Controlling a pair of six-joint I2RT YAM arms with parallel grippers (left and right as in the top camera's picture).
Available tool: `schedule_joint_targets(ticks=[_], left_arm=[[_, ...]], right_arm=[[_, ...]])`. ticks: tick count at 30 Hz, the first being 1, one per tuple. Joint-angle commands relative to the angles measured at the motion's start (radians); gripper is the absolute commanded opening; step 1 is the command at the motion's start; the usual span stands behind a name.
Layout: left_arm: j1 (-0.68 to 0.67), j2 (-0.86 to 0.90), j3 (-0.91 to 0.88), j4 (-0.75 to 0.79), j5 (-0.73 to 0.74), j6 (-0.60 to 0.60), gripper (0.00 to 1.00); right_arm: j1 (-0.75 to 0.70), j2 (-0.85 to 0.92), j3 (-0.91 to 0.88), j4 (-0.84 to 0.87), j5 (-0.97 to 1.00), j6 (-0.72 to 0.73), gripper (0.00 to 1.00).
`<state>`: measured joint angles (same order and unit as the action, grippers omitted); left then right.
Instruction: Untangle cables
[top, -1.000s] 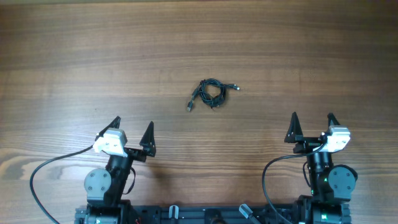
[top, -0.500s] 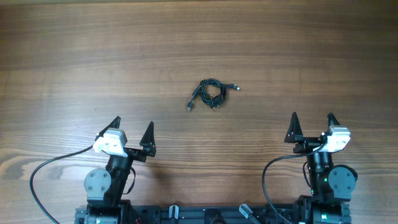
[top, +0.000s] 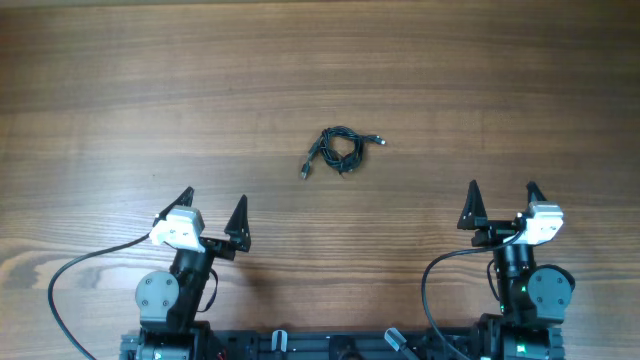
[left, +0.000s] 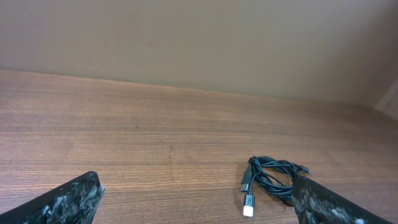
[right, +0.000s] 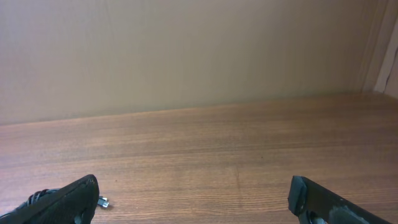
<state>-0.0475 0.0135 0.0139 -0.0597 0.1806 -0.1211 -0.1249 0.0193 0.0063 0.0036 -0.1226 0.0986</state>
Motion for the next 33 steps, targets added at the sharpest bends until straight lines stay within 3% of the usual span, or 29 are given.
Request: schedule_joint_targets(ticks=[1,5,9,12,22,33], left_arm=[[0.007,-0.007,-0.008,0.001,-0.011,-0.01,1.0],[0.006,-0.007,-0.008,0.054,-0.023,-0.022,1.0],[0.007,-0.007,-0.001,0.048,0.066,-0.057,1.0],[0.007,-0.007,0.036,-0.007,0.066,-0.127,1.0],[0.007,0.002,0.234,-0.291,0.065,-0.126,1.0],[0.006,0.185,0.354,-0.379,0.066,-0.126,1.0]], right_arm=[[0.004,-0.002,-0.001,0.003,-0.001,-0.018,1.0],[0.004,-0.002,-0.001,0.003,-0.001,-0.018,1.0],[0.004,-0.002,-0.001,0.003,-0.001,-0.018,1.0],[0.004,-0.002,-0.001,0.003,-0.001,-0.018,1.0],[0.004,-0.002,-0.001,0.003,-0.001,-0.018,1.0],[0.004,-0.002,-0.001,0.003,-0.001,-0.018,1.0]])
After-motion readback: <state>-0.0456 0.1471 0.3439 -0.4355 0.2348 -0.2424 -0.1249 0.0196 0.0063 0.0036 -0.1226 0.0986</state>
